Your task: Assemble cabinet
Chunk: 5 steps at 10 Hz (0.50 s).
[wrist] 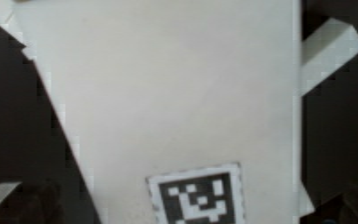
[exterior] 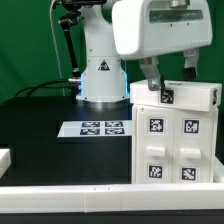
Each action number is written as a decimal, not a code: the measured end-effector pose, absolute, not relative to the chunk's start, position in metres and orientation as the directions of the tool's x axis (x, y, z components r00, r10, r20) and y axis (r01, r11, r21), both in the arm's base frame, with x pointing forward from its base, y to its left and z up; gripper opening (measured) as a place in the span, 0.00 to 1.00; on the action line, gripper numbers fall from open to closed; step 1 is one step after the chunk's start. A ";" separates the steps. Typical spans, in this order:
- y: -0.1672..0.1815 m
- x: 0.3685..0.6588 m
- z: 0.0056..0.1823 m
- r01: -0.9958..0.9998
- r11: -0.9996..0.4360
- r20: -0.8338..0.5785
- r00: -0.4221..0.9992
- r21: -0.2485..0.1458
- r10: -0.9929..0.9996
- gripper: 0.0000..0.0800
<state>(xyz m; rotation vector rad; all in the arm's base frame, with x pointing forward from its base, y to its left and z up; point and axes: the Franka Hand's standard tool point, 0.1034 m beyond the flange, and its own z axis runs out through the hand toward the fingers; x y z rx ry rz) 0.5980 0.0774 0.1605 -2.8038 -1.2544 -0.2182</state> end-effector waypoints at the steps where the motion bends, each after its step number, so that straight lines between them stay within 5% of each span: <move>1: 0.077 0.598 0.158 0.745 -0.667 0.152 0.659 0.000 0.736 1.00; 4: 0.074 0.596 0.152 0.731 -0.682 0.144 0.676 -0.008 0.723 1.00; 5: 0.074 0.596 0.152 0.729 -0.685 0.144 0.679 -0.008 0.720 0.82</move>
Offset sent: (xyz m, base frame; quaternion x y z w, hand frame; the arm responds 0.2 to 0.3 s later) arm 0.0009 -0.0004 -0.0059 0.0006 0.0085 0.0304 0.9995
